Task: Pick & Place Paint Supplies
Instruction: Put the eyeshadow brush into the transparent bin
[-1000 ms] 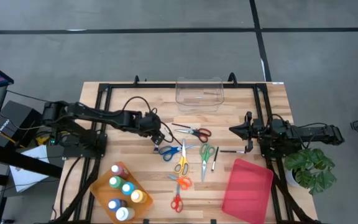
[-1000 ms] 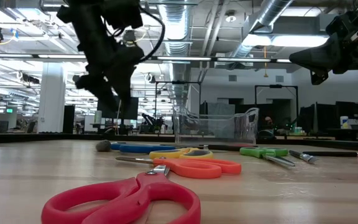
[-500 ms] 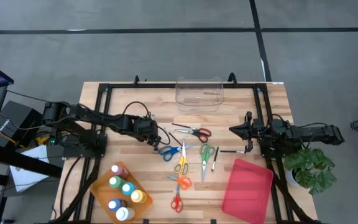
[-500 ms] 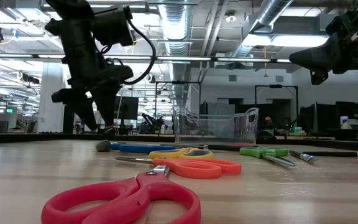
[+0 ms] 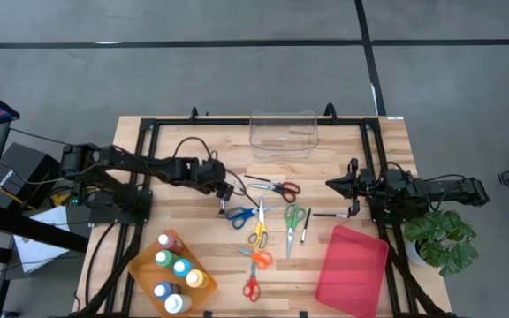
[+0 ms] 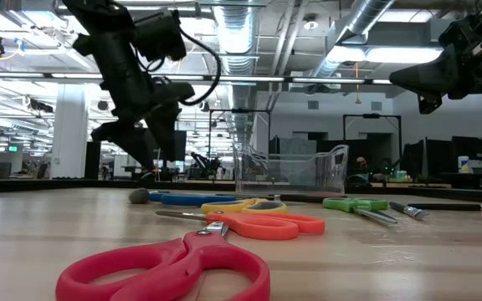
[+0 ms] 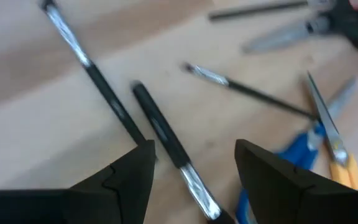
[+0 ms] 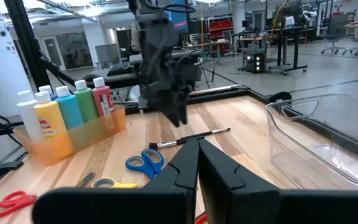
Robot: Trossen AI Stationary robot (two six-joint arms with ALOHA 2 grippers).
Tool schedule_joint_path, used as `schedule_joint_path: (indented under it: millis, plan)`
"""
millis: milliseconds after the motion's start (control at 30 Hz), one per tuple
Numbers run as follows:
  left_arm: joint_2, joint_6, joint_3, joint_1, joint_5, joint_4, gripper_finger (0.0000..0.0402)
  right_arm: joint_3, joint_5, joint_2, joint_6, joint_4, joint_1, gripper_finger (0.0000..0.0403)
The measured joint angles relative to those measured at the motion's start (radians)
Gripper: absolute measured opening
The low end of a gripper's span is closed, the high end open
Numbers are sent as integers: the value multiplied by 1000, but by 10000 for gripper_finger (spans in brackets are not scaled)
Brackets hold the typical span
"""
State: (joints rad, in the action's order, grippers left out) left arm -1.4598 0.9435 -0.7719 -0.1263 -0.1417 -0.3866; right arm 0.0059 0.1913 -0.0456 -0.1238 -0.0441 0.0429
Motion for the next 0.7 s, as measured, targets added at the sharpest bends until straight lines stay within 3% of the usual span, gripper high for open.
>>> schedule_joint_path:
  millis: [267,433,700]
  plan:
    - [0,-77,0,-137,-3,-7,218,0,0,0,0,0,0,8]
    - [0,-83,0,-208,-59,19,218,0,0,0,0,0,1,8]
    - [-79,-107,-1,-237,-76,97,218,0,0,0,0,0,1,8]
